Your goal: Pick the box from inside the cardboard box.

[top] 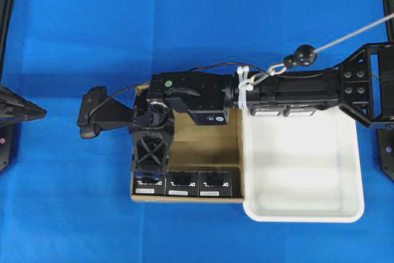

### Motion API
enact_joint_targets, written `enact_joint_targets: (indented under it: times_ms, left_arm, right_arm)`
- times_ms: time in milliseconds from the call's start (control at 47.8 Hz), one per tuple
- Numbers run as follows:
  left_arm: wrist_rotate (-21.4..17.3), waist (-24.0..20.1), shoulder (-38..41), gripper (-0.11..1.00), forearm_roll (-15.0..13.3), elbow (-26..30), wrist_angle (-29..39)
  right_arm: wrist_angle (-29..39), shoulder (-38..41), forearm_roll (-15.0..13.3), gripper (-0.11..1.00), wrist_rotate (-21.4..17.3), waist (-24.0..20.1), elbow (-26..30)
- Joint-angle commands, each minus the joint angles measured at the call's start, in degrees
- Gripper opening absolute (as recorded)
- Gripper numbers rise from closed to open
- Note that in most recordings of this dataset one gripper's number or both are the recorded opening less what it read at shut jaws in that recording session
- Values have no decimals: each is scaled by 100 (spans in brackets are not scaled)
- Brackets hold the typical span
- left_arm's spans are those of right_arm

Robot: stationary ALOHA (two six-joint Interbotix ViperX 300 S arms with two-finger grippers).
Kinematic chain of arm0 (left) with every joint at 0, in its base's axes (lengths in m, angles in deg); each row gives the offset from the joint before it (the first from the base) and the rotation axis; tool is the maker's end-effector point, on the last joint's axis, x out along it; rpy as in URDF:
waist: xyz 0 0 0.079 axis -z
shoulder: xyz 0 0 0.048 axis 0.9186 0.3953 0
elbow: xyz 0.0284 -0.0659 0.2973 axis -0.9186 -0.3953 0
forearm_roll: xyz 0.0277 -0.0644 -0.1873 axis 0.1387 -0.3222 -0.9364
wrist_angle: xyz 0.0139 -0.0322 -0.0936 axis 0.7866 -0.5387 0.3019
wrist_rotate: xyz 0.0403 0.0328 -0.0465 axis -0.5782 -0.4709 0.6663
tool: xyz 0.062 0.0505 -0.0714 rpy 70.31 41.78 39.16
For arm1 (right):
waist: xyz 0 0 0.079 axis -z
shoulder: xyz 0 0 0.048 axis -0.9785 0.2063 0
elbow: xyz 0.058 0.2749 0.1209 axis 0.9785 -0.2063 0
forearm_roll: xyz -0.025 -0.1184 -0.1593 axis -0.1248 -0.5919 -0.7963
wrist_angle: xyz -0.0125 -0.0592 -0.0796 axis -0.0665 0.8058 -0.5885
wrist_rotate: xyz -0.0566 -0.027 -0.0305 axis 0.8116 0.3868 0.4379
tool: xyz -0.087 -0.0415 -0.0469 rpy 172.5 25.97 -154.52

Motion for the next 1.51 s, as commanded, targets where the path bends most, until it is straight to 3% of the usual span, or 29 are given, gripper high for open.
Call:
enact_joint_targets:
  times_ms: [0,879,1486]
  left_arm:
    - [9,0,70,-5,9,158,-44]
    - [9,-18,79,-5,18,149,-44]
    - [53,-18,79,-5,18,149,-44]
  right_arm:
    - [-26,18,0,100,18,44,-9]
    - [53,0,-132,100,290,615,-26]
    - [53,9,-123,100,475,571,0]
